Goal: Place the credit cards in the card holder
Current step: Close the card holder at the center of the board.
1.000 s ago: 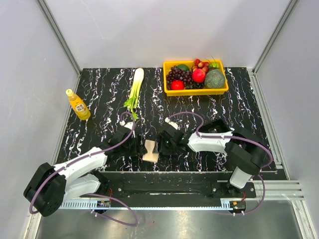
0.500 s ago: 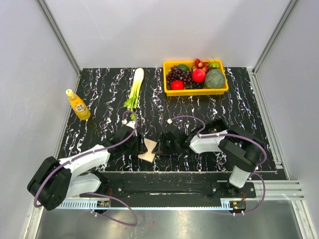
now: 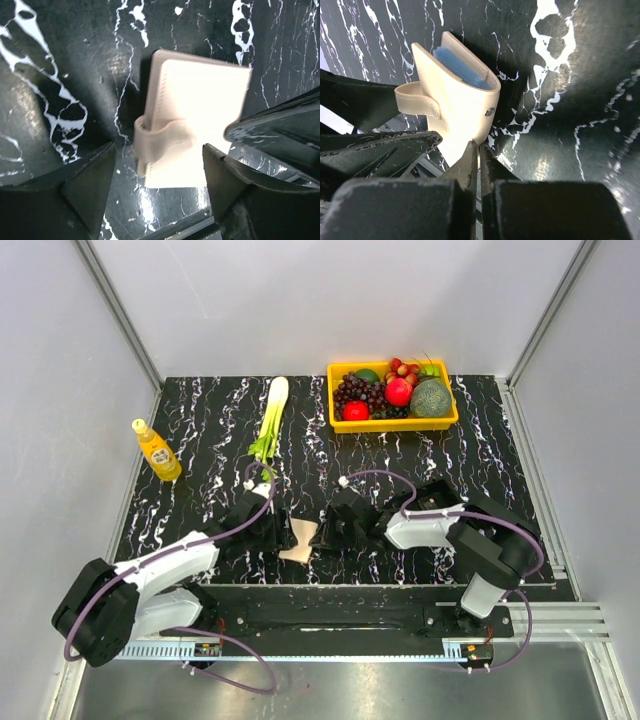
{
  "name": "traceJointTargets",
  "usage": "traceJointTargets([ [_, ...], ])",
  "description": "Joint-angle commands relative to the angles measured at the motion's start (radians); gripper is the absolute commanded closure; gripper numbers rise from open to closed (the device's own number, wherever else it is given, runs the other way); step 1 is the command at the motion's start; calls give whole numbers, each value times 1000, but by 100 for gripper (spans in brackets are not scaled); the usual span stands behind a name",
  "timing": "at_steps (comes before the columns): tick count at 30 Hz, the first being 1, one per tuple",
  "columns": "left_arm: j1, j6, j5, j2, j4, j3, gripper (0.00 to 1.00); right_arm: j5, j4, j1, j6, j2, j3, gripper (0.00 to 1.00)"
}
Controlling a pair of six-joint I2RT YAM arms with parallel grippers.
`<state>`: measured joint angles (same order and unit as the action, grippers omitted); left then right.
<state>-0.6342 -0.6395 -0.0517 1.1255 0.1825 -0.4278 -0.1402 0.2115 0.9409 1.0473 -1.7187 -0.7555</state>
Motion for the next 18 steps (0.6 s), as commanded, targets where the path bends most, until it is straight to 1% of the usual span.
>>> traceJointTargets([
  [1, 2, 18, 82, -105, 98, -68, 20, 118, -94, -7, -96, 151, -21, 100],
  [2, 4, 20, 95, -130, 121, -84, 15, 135, -145, -8, -121, 184, -39, 100],
  [3, 2, 23, 108, -156, 141, -101, 12, 184, -199, -7, -145, 220, -59, 100],
  [6, 7, 29, 134, -207, 190, -138, 8, 272, -409, -7, -248, 297, -134, 100],
  [7, 7, 28, 138, -220, 201, -144, 6, 306, -514, -7, -288, 316, -172, 100],
  [10, 10, 29, 144, -250, 210, -155, 5, 425, -742, -5, -375, 341, -273, 100],
  [14, 10, 29, 141, -263, 209, -147, 5, 637, -1064, 10, -430, 308, -421, 100],
  [16, 10, 26, 139, -268, 204, -137, 5, 704, -1177, 29, -452, 262, -491, 100],
  [18, 11, 23, 128, -279, 187, -123, 5, 732, -1242, 45, -463, 220, -545, 100],
])
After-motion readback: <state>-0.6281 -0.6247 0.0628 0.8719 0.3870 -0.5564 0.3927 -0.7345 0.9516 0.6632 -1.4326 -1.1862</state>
